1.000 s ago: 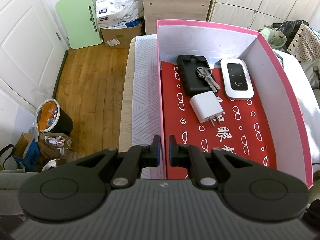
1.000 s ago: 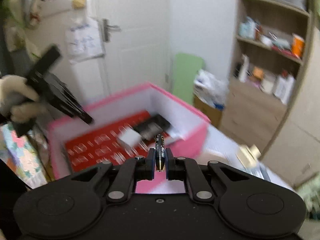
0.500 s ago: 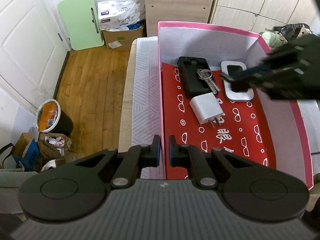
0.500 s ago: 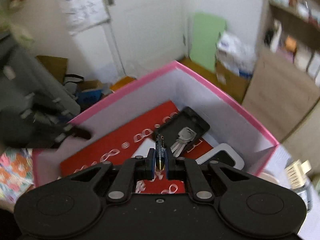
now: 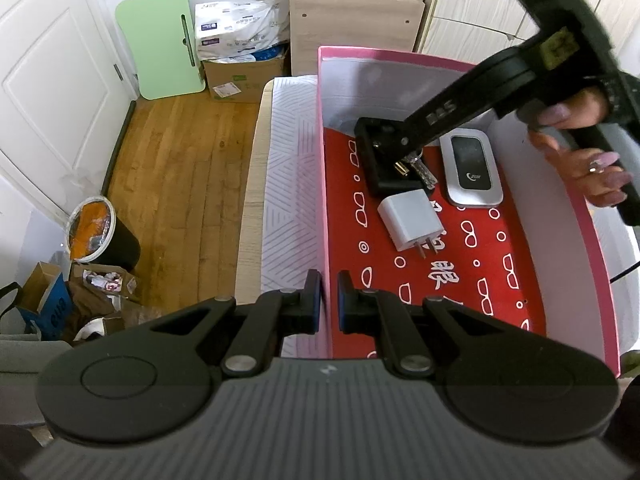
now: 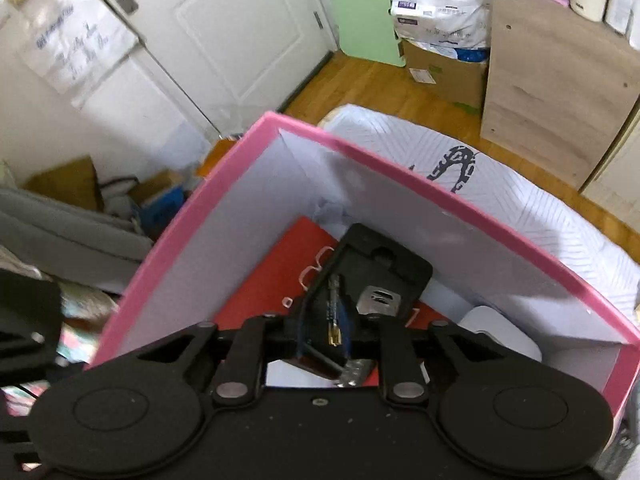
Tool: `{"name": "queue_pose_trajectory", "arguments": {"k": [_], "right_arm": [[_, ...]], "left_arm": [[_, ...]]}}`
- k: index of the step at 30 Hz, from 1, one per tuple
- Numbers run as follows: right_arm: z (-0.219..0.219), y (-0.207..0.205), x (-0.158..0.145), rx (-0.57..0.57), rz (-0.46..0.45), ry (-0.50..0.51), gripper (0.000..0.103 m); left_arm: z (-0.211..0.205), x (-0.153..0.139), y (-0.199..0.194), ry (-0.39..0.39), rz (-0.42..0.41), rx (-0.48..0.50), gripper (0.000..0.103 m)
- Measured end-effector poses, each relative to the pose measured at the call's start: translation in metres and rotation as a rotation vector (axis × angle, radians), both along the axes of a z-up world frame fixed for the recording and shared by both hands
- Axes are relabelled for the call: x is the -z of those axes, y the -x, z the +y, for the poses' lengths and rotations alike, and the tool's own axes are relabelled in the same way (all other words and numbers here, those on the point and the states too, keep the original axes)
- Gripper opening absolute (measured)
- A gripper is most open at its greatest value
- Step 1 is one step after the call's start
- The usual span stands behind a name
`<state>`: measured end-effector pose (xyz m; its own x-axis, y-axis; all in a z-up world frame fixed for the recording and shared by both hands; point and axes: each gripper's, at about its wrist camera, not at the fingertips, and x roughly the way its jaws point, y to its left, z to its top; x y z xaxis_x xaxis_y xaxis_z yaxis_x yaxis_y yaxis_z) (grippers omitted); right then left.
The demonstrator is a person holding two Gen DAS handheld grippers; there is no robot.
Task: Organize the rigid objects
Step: 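Carry the battery into the box and drop it onto the phone case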
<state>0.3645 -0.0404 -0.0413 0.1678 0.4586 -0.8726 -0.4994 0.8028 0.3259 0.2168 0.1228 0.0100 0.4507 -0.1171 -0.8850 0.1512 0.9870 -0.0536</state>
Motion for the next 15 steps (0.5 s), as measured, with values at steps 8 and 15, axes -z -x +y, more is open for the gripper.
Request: {"name": "queue_pose_trajectory", "arguments": {"k": [8,15], "right_arm": [[-0.042,0.035,-0.06,0.003,-0.091,-0.132,0.026],[-0.075,0.075,-0.102,-0.029,-0.111,-0.21,0.029]], "left_arm": [[0.0,0.002,0.0,0.005,-0.011,-0.017,0.008],[0.002,0.002,0.003,0.024,-0.025,-0.048,0.008]]}}
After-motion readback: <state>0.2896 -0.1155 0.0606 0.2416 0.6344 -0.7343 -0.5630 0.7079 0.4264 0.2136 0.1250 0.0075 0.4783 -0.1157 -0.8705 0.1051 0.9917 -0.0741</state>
